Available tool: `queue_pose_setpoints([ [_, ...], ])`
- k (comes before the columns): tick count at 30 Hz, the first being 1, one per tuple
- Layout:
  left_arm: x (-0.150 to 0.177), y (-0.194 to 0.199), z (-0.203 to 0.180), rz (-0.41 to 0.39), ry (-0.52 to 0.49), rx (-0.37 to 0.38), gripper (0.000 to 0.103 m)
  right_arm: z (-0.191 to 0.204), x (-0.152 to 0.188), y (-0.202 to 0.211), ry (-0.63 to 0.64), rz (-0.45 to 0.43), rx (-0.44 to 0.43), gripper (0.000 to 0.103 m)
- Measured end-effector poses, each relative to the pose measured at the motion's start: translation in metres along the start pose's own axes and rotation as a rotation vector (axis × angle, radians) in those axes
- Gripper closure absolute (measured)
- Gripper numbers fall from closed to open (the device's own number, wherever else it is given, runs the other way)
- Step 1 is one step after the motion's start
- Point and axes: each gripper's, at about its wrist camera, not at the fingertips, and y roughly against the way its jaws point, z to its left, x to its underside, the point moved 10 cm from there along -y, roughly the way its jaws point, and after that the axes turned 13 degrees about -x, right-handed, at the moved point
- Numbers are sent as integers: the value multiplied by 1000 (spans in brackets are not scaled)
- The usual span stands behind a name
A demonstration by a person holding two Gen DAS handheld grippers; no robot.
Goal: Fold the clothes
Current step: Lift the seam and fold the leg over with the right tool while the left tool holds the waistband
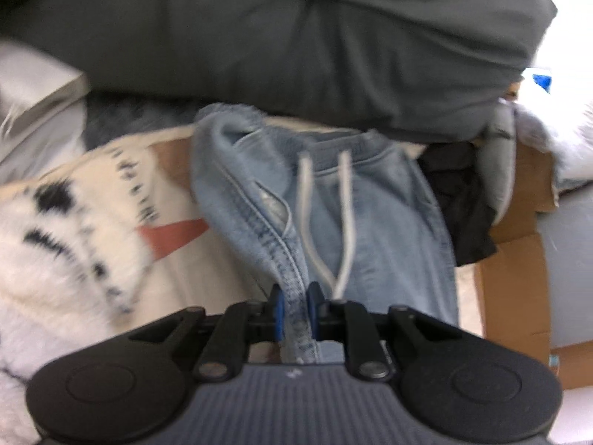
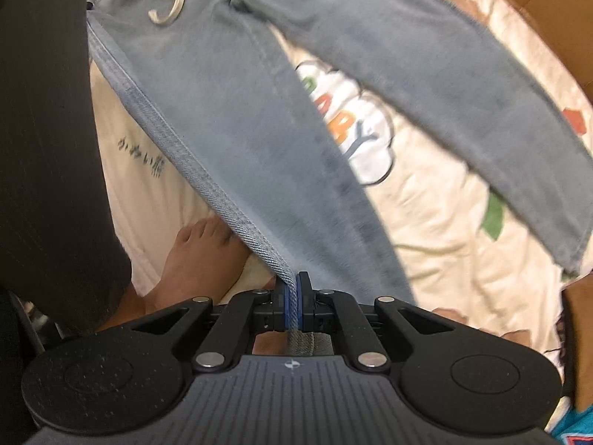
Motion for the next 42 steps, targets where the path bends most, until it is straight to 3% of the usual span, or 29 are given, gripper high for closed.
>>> queue_pose_setpoints([
  [11,-19,11,-97,-35,-110,100,90,-35,-29,45,46,-32,45,102],
  [19,-28,1,-162,-43,-241,123,91,-65,-59,76,44,-31,78,102],
  [23,-31,-4,-188,-50,-269,122,91,-81,-76,90,46,-18,111,102],
  [29,-41,-18,-220,-44,-285,93,92,-108,-107,106,-49,-59,104,102],
  [36,-41,-41,-252,-47,-334,40,92,-147,-132,92,-95,-80,69,102],
  [42,-42,-61,-265,-51,-316,17,92,-186,-159,86,-134,-150,66,102],
])
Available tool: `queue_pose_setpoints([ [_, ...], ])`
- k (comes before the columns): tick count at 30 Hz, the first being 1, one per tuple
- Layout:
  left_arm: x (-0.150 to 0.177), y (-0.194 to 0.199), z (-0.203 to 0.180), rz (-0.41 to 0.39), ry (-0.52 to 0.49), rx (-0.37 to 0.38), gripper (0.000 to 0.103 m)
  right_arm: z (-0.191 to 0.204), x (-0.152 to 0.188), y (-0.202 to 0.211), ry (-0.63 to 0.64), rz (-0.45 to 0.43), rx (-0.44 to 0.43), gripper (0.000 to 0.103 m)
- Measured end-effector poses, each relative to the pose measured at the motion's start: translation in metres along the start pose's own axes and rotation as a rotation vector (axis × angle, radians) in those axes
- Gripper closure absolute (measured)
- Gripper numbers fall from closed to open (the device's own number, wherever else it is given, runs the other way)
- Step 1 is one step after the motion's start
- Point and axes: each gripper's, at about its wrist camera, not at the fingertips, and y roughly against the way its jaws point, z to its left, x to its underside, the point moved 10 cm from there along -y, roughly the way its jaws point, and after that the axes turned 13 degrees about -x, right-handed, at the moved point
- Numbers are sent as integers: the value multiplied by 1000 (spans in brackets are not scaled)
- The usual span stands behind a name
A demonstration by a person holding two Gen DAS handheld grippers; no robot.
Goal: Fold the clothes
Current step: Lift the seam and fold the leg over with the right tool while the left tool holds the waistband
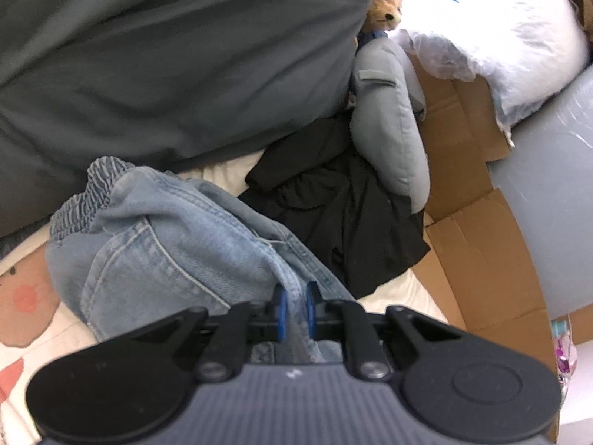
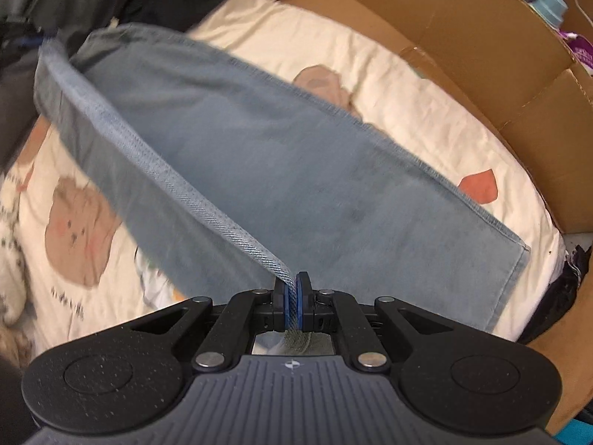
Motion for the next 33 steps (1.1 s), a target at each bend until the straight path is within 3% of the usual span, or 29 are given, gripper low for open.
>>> queue_pose_setpoints([
  [12,-11,-70,-34,21,-31,-22,92,-65,-50,-44,-74,-78,7,102],
  [23,2,-138,-34,33,11,0,94,-122,-68,-101,-176,-165,-7,101],
  [28,4,-141,-32,1,29,19,97,-133,-72,-118,-202,-171,-21,102],
  [33,-5,-118,-37,-52,21,52,97,-128,-75,-94,-229,-196,-53,102],
])
